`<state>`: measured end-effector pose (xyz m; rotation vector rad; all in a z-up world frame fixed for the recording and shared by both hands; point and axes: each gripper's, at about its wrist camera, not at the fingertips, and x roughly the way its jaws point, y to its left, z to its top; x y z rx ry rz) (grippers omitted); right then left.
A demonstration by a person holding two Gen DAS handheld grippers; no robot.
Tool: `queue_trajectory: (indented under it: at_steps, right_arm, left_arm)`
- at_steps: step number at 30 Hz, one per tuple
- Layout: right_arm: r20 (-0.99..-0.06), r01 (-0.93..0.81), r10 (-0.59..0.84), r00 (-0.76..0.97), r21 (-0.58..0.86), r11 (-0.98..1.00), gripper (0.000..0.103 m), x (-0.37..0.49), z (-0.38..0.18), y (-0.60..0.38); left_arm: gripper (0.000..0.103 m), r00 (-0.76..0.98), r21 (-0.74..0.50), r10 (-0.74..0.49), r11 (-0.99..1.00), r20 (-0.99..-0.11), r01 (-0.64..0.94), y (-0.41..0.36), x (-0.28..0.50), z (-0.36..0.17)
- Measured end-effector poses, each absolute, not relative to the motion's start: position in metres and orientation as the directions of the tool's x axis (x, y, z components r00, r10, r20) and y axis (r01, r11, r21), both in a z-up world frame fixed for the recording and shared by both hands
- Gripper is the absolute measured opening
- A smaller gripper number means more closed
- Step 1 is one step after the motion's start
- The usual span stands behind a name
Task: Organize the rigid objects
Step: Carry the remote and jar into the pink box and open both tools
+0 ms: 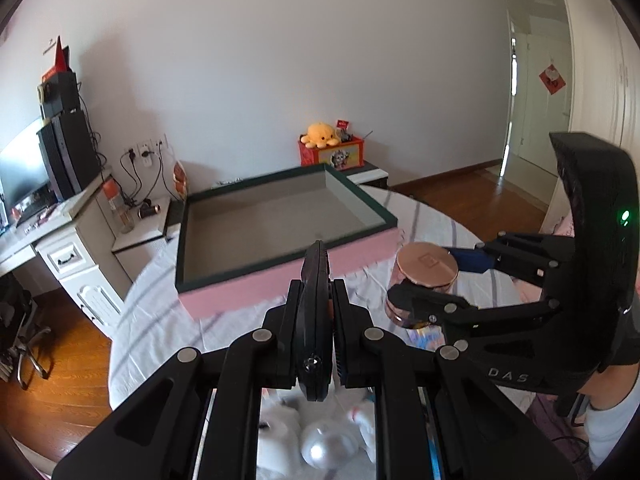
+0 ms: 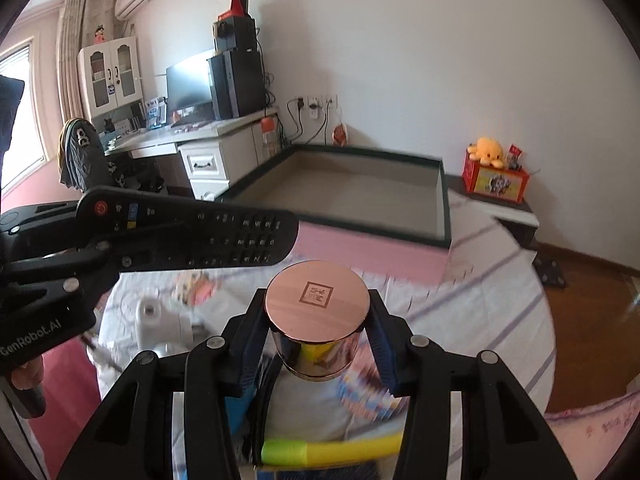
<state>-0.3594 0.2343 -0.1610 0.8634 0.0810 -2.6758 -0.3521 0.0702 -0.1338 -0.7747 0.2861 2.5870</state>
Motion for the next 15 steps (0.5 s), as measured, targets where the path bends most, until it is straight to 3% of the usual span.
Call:
queue_trajectory:
  at_steps: [15]
  right_arm:
    - [-0.577, 0.308, -0.263, -0.773, 0.021, -0.951, 0.048, -0.477, -0.115, 0.245]
  left_arm:
    - [0.013, -0.748, 0.123, 0.307, -0.88, -0.589, -0.458, 0.088, -0.475, -0.097]
